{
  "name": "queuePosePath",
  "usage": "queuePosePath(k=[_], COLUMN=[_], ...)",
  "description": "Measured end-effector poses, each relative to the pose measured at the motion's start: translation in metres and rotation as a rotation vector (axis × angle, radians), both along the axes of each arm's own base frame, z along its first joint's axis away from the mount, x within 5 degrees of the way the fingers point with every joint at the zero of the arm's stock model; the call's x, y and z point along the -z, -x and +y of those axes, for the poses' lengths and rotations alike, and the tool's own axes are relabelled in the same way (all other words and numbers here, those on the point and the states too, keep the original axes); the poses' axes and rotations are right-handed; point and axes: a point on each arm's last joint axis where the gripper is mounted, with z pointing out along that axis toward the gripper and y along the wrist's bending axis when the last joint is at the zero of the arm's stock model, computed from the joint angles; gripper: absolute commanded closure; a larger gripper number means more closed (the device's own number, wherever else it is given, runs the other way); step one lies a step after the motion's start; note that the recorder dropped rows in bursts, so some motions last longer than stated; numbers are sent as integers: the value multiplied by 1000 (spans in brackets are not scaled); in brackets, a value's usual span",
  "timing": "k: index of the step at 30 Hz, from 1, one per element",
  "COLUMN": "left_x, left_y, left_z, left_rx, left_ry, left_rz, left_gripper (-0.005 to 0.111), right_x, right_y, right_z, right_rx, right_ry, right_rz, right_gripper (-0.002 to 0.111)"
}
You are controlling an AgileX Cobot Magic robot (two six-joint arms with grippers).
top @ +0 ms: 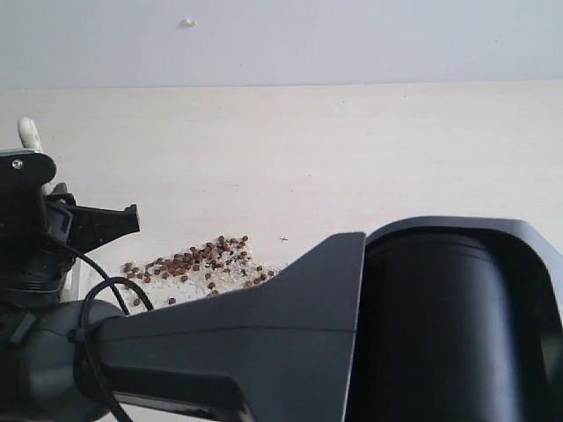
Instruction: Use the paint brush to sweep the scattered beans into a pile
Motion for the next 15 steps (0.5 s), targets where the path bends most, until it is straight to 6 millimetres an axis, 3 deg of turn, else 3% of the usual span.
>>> queuePosePath(k=[5,15], left_x=[0,0], left_y=[0,0], left_z=[0,0], left_rx=[0,0], left_ry=[0,0], left_rz=[0,0], left_gripper=[107,107], right_x=[1,3], right_y=[-15,-17], right_z=[-10,-22], right_rx=[90,164], right_ry=[2,173], right_rz=[41,30], right_gripper=[108,108])
